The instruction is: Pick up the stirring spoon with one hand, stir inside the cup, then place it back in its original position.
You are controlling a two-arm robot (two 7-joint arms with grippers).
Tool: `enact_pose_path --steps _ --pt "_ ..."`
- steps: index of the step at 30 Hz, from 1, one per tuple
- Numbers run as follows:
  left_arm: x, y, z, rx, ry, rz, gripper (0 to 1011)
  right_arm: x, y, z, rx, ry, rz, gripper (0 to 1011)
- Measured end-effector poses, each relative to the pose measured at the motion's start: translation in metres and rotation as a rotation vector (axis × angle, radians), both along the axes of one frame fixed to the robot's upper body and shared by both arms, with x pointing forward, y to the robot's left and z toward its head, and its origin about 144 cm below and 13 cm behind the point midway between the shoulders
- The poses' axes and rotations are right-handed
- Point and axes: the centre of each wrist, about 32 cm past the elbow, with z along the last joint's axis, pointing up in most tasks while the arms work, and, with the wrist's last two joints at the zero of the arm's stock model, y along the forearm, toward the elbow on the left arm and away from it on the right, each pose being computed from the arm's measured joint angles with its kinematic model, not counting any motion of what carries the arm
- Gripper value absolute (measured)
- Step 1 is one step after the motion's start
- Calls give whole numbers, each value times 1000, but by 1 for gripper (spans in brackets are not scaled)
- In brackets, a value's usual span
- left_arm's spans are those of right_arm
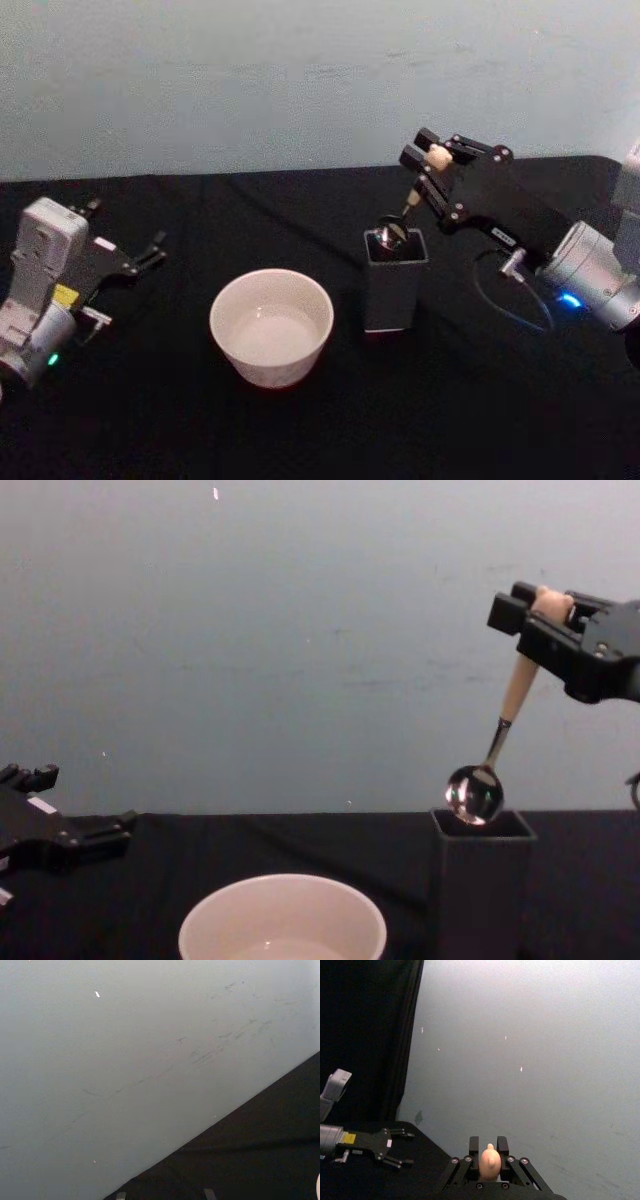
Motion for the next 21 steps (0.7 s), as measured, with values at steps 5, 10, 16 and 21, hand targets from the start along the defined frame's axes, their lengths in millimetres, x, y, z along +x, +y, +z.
enact_pose_path --steps 5,10,16,21 --pt "0 0 0 0 0 0 1001 0 -2 -3 -12 15 -10 212" --pt "0 0 0 0 0 0 1001 1 0 -11 -26 51 -13 212" --pt "0 0 0 0 0 0 1001 4 3 -22 -47 110 -20 212" --pt "0 0 0 0 0 0 1002 7 7 -33 -57 164 -33 212"
